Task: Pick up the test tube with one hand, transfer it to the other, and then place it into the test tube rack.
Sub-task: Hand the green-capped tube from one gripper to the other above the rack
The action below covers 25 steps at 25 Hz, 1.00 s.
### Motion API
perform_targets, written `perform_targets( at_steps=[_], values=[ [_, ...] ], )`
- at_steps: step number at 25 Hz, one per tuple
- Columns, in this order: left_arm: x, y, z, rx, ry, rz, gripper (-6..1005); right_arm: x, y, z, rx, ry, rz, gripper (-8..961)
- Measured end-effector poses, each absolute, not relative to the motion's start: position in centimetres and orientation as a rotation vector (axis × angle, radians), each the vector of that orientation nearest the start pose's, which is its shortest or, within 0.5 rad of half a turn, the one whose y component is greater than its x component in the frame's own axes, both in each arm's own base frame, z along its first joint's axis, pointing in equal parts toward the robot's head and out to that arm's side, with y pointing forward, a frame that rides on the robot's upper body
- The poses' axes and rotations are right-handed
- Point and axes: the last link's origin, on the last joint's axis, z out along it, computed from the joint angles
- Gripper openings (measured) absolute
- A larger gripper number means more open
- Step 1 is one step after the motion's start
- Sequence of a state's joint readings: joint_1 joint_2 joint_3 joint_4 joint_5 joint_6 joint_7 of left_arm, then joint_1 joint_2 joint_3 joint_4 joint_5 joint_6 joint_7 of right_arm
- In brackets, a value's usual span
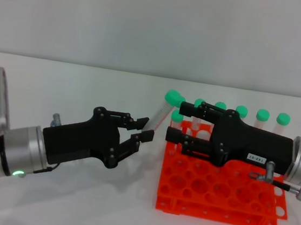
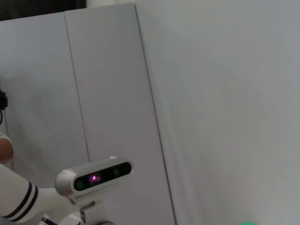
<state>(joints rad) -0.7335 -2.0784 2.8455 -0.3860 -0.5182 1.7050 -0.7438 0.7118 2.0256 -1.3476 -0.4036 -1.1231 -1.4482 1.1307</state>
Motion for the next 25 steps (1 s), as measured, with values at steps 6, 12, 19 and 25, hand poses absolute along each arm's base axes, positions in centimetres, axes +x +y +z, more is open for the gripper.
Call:
perform_targets(
  at_steps=[6,12,19,25],
  values=[
    [-24.6,33.4,-1.8,-2.557,-0.142,-0.933,255,15.5,36.2,-4.0,-2.727,0.273,1.176,690],
    [-24.0,33.7,-2.3,-2.572,-0.136,-0.938,261,15.4,36.3,-4.3,-2.737,0.273,1.154,689],
    [-23.7,33.9,-2.4,-2.576,-0.126,-0.944,268,15.4,36.6,-4.8,-2.719,0.292,1.133,688],
    [-23.5,33.9,-2.6,-2.579,-0.127,-0.954,274,15.6,36.8,-4.7,-2.695,0.310,1.129,439]
  ],
)
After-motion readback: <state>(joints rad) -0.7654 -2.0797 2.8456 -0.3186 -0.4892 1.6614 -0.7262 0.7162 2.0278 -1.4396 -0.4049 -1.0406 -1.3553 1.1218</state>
